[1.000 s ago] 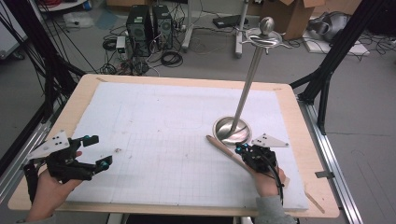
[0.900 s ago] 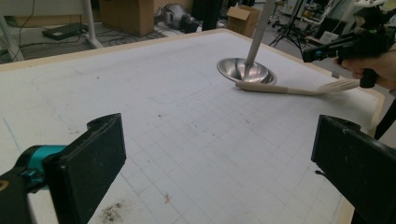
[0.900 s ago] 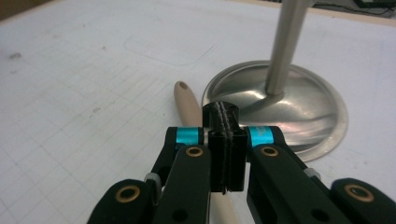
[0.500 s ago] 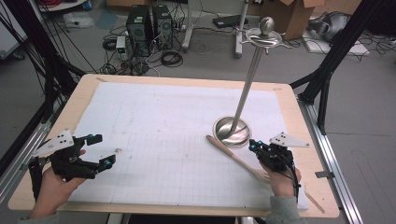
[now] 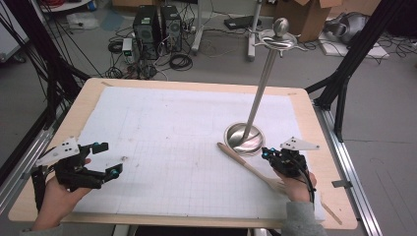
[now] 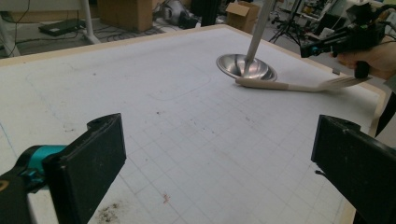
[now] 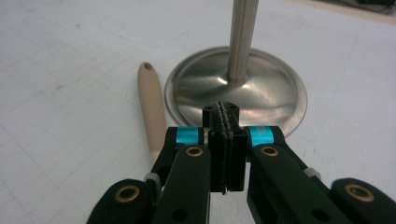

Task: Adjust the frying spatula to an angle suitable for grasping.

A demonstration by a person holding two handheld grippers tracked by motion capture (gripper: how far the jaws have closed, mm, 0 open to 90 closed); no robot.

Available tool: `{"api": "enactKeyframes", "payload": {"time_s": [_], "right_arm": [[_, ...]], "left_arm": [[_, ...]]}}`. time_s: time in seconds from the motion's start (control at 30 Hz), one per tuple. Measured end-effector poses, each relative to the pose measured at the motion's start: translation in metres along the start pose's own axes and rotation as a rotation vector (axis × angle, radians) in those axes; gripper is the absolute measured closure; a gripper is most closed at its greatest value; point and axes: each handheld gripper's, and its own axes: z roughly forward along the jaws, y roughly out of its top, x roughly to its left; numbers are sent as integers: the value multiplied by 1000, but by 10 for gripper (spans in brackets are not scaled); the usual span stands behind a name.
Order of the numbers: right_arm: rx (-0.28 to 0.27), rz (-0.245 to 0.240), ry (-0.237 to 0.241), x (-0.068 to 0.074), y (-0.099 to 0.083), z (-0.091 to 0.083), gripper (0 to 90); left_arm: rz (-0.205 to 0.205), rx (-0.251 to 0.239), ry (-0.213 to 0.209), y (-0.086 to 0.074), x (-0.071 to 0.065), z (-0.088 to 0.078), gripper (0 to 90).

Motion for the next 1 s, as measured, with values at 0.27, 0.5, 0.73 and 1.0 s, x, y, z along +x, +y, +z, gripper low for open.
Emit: {"api": "enactKeyframes", "payload": {"time_s": [0.27,0.5,0.73,1.0], "right_arm": [[83,6,25,-1,-11,10,900],[160,-29,41,5,-18,17,900],[240,-32,47,8,-23,22,900],[264,-22,59,13,-25,19,900]], "left_arm": [[-3,-4,1,0,0,-1,36],[-6,-3,0,0,0,0,35],[-2,2,0,-1,1,0,36],[-5,0,-5,0,1,2,35]]}}
